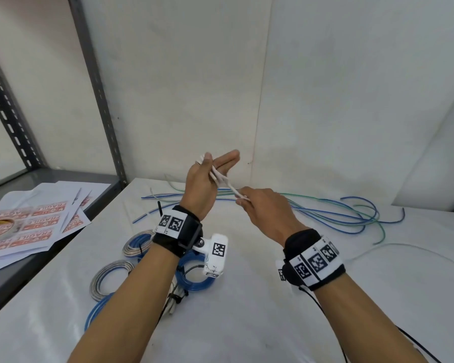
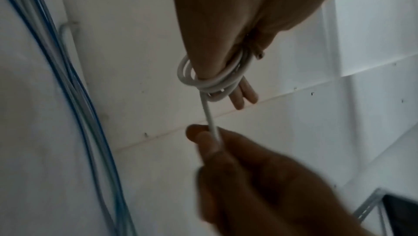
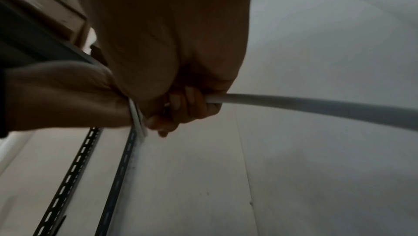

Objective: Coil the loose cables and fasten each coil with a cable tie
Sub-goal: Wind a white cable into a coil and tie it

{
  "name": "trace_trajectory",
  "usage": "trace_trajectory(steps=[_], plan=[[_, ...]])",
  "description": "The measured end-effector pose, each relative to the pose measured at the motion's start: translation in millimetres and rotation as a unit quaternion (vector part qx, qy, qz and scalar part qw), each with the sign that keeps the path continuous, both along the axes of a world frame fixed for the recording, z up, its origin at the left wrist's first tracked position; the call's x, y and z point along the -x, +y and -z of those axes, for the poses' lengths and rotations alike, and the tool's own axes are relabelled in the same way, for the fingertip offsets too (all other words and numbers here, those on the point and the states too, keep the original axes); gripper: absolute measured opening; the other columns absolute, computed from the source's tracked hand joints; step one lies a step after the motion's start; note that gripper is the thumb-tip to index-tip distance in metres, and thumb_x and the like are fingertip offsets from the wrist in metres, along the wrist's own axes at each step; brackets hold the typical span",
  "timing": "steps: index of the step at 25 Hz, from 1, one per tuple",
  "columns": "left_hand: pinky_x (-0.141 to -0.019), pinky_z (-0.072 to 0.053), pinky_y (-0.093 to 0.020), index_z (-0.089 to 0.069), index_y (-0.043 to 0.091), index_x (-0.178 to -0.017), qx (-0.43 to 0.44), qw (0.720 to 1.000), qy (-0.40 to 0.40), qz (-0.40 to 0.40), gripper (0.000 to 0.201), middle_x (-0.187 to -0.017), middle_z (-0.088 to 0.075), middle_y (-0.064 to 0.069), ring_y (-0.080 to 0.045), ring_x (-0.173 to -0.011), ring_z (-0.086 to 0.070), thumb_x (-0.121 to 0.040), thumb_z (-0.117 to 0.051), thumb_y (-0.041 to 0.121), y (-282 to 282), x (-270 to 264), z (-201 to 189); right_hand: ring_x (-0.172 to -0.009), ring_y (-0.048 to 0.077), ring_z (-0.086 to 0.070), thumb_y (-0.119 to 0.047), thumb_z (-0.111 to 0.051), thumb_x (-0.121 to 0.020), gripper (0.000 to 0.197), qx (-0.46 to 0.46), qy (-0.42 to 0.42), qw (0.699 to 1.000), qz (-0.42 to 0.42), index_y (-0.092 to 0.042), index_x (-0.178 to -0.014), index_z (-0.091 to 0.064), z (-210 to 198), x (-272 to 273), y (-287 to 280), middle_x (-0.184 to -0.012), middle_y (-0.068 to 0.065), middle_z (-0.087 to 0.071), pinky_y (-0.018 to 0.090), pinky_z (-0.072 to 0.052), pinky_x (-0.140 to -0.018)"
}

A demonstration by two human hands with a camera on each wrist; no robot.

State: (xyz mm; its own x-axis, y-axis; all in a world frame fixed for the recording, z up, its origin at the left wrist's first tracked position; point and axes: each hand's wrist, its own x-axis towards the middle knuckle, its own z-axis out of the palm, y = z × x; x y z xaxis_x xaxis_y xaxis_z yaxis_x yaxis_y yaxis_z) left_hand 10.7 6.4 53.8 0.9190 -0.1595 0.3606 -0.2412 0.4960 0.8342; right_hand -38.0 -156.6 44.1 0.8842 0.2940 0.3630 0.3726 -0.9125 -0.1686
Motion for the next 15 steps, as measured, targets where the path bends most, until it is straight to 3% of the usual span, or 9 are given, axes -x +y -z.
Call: trace_trajectory(steps=[1,2,3,5,7,10,12,13,15], plan=[[-0.098,-0.048,-0.027,-0.065,-0.004,-0.107,-0.1,0.993,-0.038,-0.047,0.048,-0.112,-0.074,-0.011,-0.02,-0.111,-0.07,-0.112,-0.027,0.026,-3,0,6,-0.09,0.031,-0.063,-0.038,-0.044,-0.107,0.028,0.027,0.0,1.0,-0.004,-0.02,-0.115,-0.063,-7,4,0,-0.095,0.006,-0.07,0.036,-0.036,-0.064],[-0.092,-0.048,-0.022,-0.058,-0.011,-0.114,-0.194,0.975,-0.077,-0.08,0.047,-0.107,-0.074,-0.006,-0.011,-0.105,-0.07,-0.112,-0.03,0.026,-4,1,12,-0.09,0.031,-0.063,-0.041,-0.046,-0.106,0.027,0.048,-0.006,0.999,-0.009,-0.021,-0.111,-0.065,-16,7,0,-0.094,0.005,-0.07,0.036,-0.036,-0.065],[-0.084,-0.048,-0.022,-0.054,-0.011,-0.112,-0.277,0.949,-0.111,-0.097,0.044,-0.095,-0.072,0.0,-0.003,-0.092,-0.069,-0.111,-0.033,0.027,-5,4,18,-0.088,0.029,-0.064,-0.043,-0.05,-0.104,0.027,0.056,-0.014,0.998,-0.014,-0.024,-0.107,-0.068,-23,9,-1,-0.092,0.001,-0.07,0.036,-0.038,-0.066],[-0.068,-0.046,-0.031,-0.045,-0.004,-0.096,-0.375,0.911,-0.148,-0.086,0.039,-0.071,-0.057,0.002,-0.008,-0.067,-0.057,-0.109,-0.036,0.032,-5,10,22,-0.08,0.019,-0.063,-0.047,-0.063,-0.096,0.022,0.012,-0.019,0.999,-0.028,-0.027,-0.094,-0.072,-36,13,-6,-0.081,-0.011,-0.066,0.033,-0.039,-0.067],[-0.055,-0.036,-0.033,-0.041,0.006,-0.085,-0.356,0.931,-0.083,0.013,0.035,-0.062,-0.038,0.0,-0.016,-0.058,-0.037,-0.11,-0.035,0.03,-8,16,13,-0.07,0.01,-0.056,-0.049,-0.076,-0.083,0.024,-0.087,-0.062,0.993,-0.044,-0.027,-0.082,-0.069,-41,13,-11,-0.074,-0.015,-0.06,0.029,-0.037,-0.064],[-0.057,-0.015,-0.036,-0.039,0.02,-0.063,-0.29,0.948,0.005,0.133,0.047,-0.054,-0.023,0.004,-0.011,-0.046,-0.019,-0.109,-0.029,0.027,-12,21,-3,-0.068,0.01,-0.052,-0.06,-0.075,-0.076,0.035,-0.209,-0.112,0.968,-0.08,-0.031,-0.093,-0.066,-33,1,-17,-0.086,-0.012,-0.06,0.026,-0.042,-0.062],[-0.056,-0.029,-0.031,-0.041,0.021,-0.064,-0.243,0.95,0.019,0.196,0.049,-0.047,-0.022,0.007,-0.009,-0.038,-0.017,-0.108,-0.028,0.034,-12,25,-7,-0.067,0.008,-0.055,-0.073,-0.063,-0.078,0.045,-0.248,-0.07,0.963,-0.074,-0.036,-0.103,-0.067,-24,-6,-18,-0.096,-0.012,-0.065,0.03,-0.049,-0.067],[-0.058,-0.039,-0.028,-0.042,0.017,-0.07,-0.224,0.951,0.022,0.21,0.046,-0.045,-0.023,0.008,-0.01,-0.034,-0.019,-0.108,-0.027,0.036,-10,28,-8,-0.069,0.007,-0.058,-0.078,-0.056,-0.081,0.049,-0.273,-0.041,0.958,-0.074,-0.036,-0.101,-0.069,-21,-8,-17,-0.095,-0.012,-0.068,0.037,-0.053,-0.07],[-0.066,-0.046,-0.027,-0.041,0.013,-0.077,-0.174,0.959,0.041,0.219,0.045,-0.041,-0.026,0.007,-0.013,-0.031,-0.03,-0.11,-0.026,0.038,-10,31,-10,-0.073,0.013,-0.065,-0.079,-0.049,-0.085,0.057,-0.328,-0.007,0.941,-0.077,-0.027,-0.091,-0.071,-17,-11,-15,-0.083,-0.006,-0.072,0.044,-0.053,-0.073]])
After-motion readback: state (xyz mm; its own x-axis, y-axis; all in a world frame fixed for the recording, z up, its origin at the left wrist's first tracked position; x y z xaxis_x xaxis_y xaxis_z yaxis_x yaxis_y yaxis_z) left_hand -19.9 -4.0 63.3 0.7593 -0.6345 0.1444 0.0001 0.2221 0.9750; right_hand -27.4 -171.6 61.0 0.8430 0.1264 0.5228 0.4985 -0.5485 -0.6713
